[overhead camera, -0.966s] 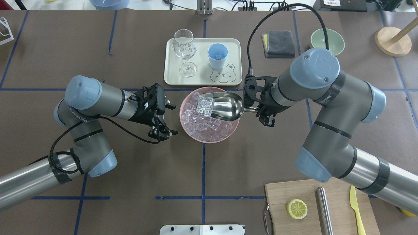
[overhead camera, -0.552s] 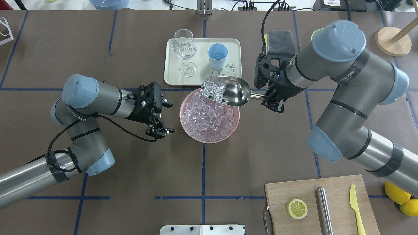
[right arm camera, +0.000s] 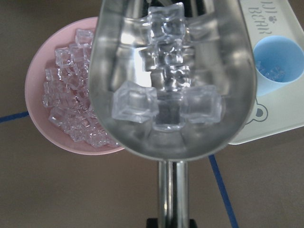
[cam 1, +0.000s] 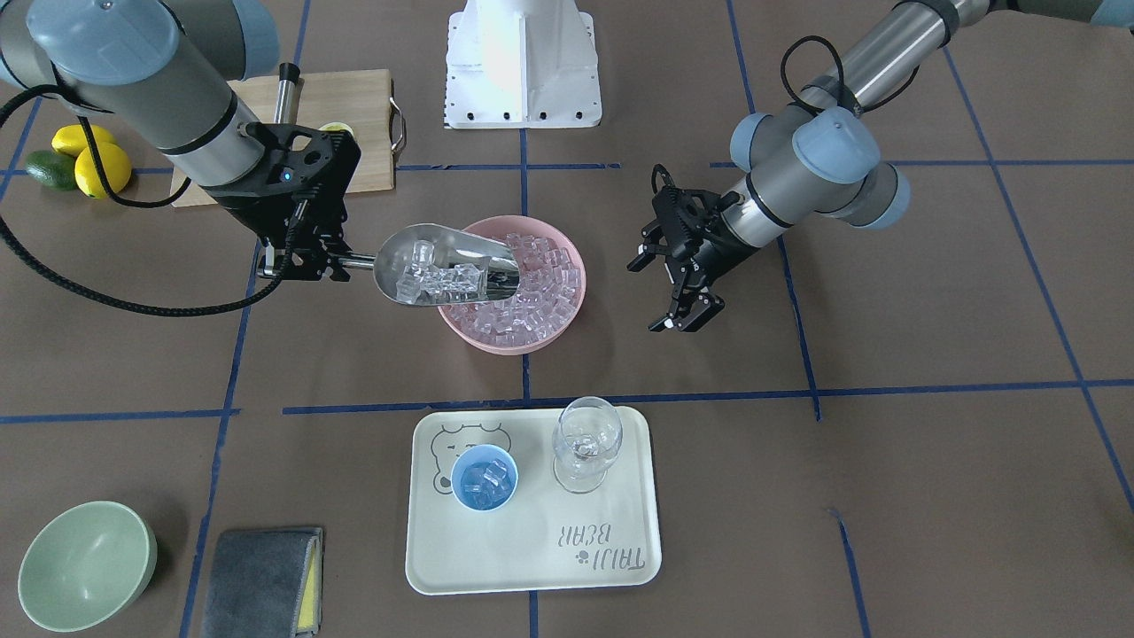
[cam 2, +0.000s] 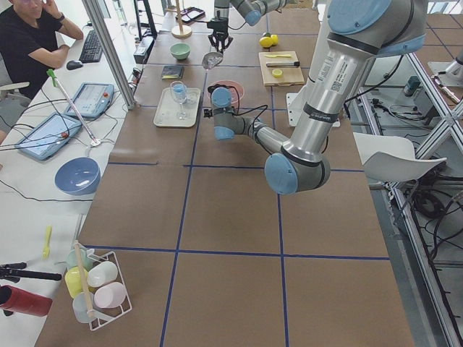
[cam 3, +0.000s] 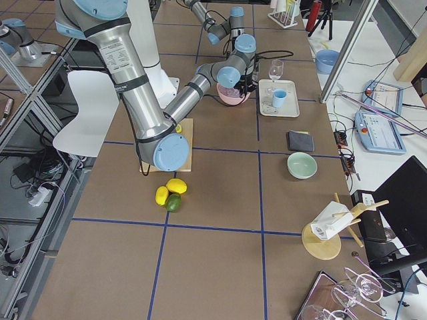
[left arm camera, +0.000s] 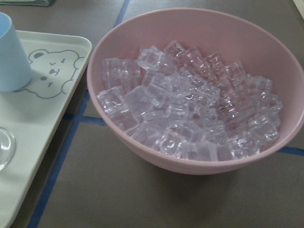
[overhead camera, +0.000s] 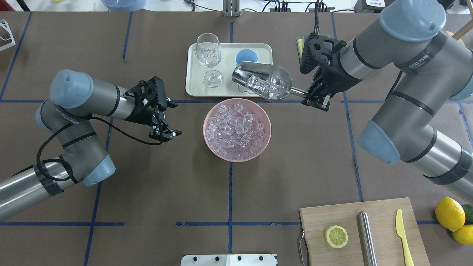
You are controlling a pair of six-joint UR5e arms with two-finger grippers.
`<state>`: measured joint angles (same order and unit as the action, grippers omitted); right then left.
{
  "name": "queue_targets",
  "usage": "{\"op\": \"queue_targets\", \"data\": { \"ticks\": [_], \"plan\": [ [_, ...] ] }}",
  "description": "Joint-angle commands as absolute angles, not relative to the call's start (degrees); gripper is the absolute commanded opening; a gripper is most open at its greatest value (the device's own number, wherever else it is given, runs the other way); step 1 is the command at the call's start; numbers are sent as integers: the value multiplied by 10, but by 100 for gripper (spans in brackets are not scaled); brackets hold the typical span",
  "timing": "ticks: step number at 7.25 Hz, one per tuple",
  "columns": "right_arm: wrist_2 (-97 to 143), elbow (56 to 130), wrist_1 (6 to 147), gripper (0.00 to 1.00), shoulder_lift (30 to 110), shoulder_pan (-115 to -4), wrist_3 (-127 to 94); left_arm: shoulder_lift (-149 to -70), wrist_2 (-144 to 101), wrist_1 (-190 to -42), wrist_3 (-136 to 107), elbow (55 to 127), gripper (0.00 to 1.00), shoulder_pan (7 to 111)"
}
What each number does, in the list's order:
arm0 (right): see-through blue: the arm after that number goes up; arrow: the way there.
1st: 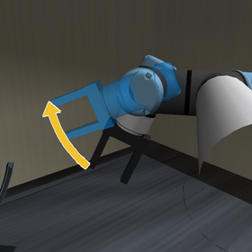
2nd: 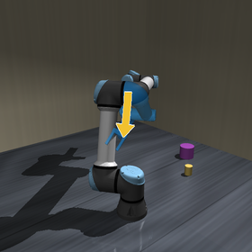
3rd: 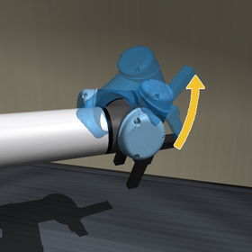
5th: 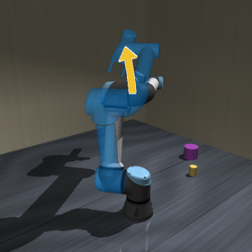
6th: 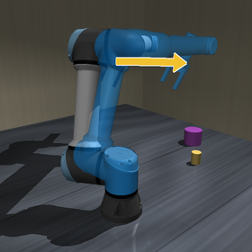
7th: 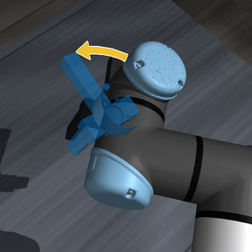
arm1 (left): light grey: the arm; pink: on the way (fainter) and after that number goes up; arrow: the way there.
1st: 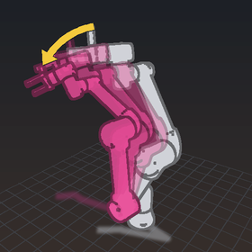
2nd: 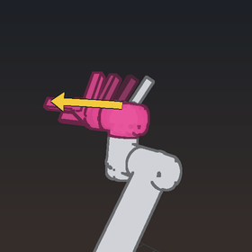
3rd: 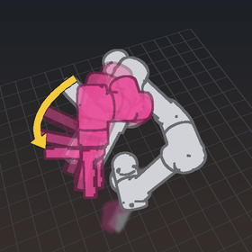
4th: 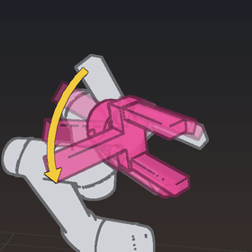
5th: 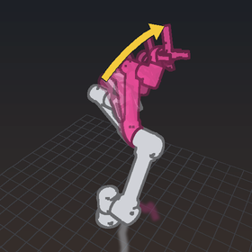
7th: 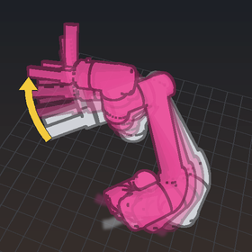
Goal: Put ice in cup with scoop
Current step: 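Carry the filled scoop toward the blue cup while the left arm withdraws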
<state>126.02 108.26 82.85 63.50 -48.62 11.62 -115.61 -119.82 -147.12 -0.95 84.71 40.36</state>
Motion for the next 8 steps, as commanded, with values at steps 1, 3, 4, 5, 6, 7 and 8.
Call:
{"op": "queue_targets", "data": {
  "ticks": [1, 3, 4, 5, 6, 7, 8],
  "plan": [
    [1262, 1106, 859, 0, 635, -515, 86, -1128, -1201, -1453, -10, 856, 100, 448],
    [1259, 1131, 966, 0, 628, -537, 74, -1126, -1206, -1353, -10, 878, 100, 501],
    [1259, 1131, 987, 0, 628, -538, 50, -1118, -1206, -1313, -9, 896, 100, 531],
    [1255, 1129, 1000, 0, 624, -538, 16, -1096, -1206, -1261, -9, 917, 100, 561],
    [1253, 1126, 1005, 0, 625, -539, -9, -1079, -1207, -1227, -10, 925, 100, 603],
    [1240, 1125, 1031, 0, 622, -540, -35, -1063, -1211, -1223, -10, 938, 100, 653],
    [1223, 1122, 1073, 0, 605, -539, -40, -1041, -1234, -1223, -11, 940, 100, 675]
  ]
}}
